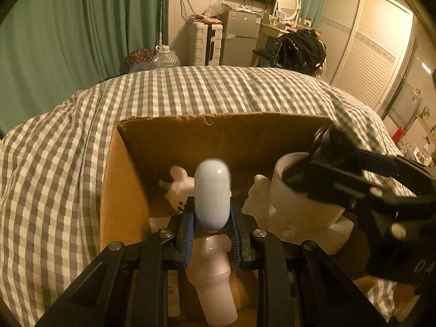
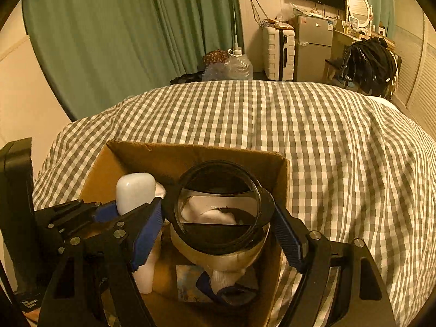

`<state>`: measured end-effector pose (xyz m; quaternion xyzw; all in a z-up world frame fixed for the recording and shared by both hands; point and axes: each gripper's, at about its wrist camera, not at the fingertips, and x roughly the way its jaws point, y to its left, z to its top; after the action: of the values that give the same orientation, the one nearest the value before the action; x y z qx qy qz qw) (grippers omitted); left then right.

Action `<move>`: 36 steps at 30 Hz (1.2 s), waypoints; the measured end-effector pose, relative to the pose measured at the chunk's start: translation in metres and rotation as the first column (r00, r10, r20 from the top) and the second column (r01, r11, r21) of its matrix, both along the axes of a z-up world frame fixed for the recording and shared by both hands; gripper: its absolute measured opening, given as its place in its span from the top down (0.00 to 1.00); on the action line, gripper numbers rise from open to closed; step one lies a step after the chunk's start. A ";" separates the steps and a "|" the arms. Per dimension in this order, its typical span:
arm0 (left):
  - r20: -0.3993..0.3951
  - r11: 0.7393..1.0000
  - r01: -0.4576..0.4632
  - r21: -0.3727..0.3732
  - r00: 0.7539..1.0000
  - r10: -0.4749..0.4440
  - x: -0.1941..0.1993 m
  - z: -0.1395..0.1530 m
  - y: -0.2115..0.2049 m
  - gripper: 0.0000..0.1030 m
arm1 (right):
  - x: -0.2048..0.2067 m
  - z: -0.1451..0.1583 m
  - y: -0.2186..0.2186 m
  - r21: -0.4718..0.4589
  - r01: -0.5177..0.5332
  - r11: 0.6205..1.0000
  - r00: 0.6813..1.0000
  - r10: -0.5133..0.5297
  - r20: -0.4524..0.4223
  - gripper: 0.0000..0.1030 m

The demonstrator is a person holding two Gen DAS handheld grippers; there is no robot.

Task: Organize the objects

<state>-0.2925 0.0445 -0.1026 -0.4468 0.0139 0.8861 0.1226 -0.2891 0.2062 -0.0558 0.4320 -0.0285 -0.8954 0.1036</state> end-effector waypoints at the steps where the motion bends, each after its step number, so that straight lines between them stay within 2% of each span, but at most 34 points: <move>1: 0.000 1.000 0.002 0.007 1.000 -0.002 0.002 0.000 -0.001 0.71 | 0.003 0.001 -0.001 -0.002 0.000 1.000 1.000 0.000 -0.006 0.16; 4: -0.002 1.000 0.009 0.000 1.000 -0.009 0.008 0.003 -0.001 0.65 | 0.007 0.004 -0.002 -0.013 0.001 1.000 1.000 -0.001 -0.027 0.14; 7: -0.013 1.000 0.027 0.000 1.000 -0.027 0.014 0.006 0.004 0.52 | 0.008 0.010 0.000 -0.018 0.014 1.000 0.999 -0.015 -0.042 0.11; 10: -0.038 1.000 0.015 -0.020 0.999 -0.016 0.022 0.014 0.007 0.31 | 0.013 0.017 0.001 -0.007 0.027 1.000 0.998 -0.027 -0.054 0.10; 11: -0.052 1.000 0.010 -0.018 0.999 -0.011 0.026 0.019 0.006 0.28 | 0.016 0.021 0.001 -0.006 0.028 1.000 0.998 -0.029 -0.061 0.10; 17: -0.090 1.000 -0.013 -0.006 0.996 0.013 0.049 0.050 -0.008 0.22 | 0.041 0.053 0.002 -0.032 0.067 0.997 0.991 -0.070 -0.116 0.06; 21: -0.149 0.999 -0.042 0.015 0.988 0.044 0.069 0.087 -0.019 0.15 | 0.064 0.080 0.001 -0.020 0.098 0.995 0.980 -0.100 -0.172 0.06; 26: -0.250 0.998 -0.066 0.023 0.966 0.069 0.100 0.138 -0.030 0.09 | 0.100 0.122 0.000 -0.010 0.112 0.994 0.961 -0.111 -0.255 0.05; 32: -0.368 0.996 -0.088 0.024 0.925 0.091 0.142 0.192 -0.038 0.04 | 0.149 0.168 -0.004 0.023 0.128 0.991 0.913 -0.109 -0.393 0.04; 36: -0.459 0.995 -0.097 0.010 0.884 0.090 0.176 0.221 -0.038 0.02 | 0.178 0.191 -0.001 0.024 0.138 0.990 0.881 -0.111 -0.460 0.04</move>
<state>-0.1164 0.0067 0.1188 -0.2257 0.0270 0.9713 0.0699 -0.1110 0.2049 0.1351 0.2093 -0.0060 -0.9771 0.0375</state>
